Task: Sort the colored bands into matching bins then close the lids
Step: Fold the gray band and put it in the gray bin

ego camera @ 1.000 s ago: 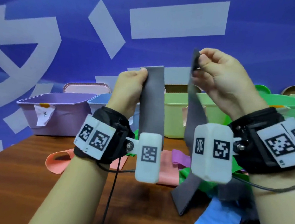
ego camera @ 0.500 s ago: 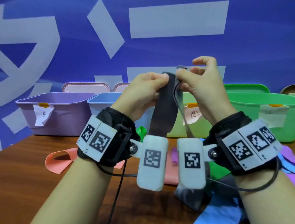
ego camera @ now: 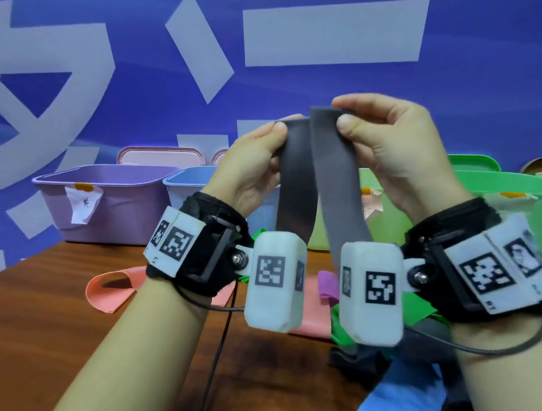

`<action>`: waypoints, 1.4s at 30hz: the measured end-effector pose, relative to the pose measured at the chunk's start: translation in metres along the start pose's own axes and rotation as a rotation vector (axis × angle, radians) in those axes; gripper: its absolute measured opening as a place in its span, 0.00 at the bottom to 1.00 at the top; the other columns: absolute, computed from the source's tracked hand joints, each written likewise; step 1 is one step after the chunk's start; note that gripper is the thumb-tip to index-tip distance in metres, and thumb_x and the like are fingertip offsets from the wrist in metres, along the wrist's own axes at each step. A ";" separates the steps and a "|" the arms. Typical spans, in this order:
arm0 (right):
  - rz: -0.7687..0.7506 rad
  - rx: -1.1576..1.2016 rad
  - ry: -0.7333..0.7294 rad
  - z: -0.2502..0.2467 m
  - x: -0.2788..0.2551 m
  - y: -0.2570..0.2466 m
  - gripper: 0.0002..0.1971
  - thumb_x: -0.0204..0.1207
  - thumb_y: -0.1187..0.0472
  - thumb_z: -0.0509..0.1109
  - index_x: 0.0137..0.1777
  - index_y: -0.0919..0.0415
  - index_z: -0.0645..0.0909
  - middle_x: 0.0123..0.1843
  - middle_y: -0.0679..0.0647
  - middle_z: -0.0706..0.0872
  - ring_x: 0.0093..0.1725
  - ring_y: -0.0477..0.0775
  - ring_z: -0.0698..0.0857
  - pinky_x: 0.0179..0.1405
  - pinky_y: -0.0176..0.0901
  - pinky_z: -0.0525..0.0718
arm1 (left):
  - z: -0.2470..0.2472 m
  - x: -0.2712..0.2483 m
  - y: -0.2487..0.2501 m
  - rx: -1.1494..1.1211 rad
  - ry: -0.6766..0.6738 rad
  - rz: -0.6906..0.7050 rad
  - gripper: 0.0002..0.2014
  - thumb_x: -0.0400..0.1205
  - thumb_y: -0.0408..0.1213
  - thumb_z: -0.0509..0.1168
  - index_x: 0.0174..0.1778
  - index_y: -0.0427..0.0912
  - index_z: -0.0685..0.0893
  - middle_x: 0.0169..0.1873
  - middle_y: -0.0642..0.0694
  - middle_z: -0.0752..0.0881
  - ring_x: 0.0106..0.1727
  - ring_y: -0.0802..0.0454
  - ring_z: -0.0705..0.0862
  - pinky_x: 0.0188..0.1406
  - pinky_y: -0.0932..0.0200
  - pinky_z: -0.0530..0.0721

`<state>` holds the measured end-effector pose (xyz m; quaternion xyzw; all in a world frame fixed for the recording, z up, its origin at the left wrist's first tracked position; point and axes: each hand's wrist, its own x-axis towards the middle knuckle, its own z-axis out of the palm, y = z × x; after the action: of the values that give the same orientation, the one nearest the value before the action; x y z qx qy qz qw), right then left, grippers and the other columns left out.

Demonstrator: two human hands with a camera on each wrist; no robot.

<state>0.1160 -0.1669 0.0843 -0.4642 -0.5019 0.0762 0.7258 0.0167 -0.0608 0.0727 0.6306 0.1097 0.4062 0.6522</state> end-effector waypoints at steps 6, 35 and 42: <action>-0.079 -0.148 0.100 0.006 0.002 0.016 0.10 0.73 0.69 0.71 0.36 0.54 0.83 0.35 0.46 0.86 0.35 0.40 0.83 0.34 0.35 0.84 | 0.009 -0.007 0.005 -0.097 -0.110 -0.033 0.15 0.88 0.34 0.49 0.55 0.42 0.82 0.33 0.51 0.88 0.31 0.60 0.85 0.35 0.65 0.86; -0.282 -0.326 0.135 0.031 -0.007 0.002 0.07 0.67 0.62 0.73 0.38 0.47 0.80 0.34 0.40 0.84 0.35 0.38 0.82 0.42 0.39 0.84 | -0.017 -0.026 0.029 0.187 -0.152 0.141 0.14 0.88 0.32 0.51 0.55 0.36 0.83 0.41 0.44 0.87 0.39 0.55 0.86 0.42 0.63 0.84; -0.304 -0.320 0.140 0.027 -0.013 -0.005 0.11 0.67 0.65 0.75 0.34 0.45 0.84 0.33 0.39 0.87 0.36 0.40 0.86 0.44 0.49 0.89 | -0.012 -0.018 0.027 -0.175 -0.141 -0.001 0.13 0.84 0.28 0.54 0.55 0.33 0.84 0.29 0.47 0.87 0.29 0.58 0.84 0.32 0.66 0.84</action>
<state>0.0862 -0.1605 0.0815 -0.4967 -0.5204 -0.1469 0.6789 -0.0136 -0.0675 0.0881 0.5981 0.0280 0.3683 0.7112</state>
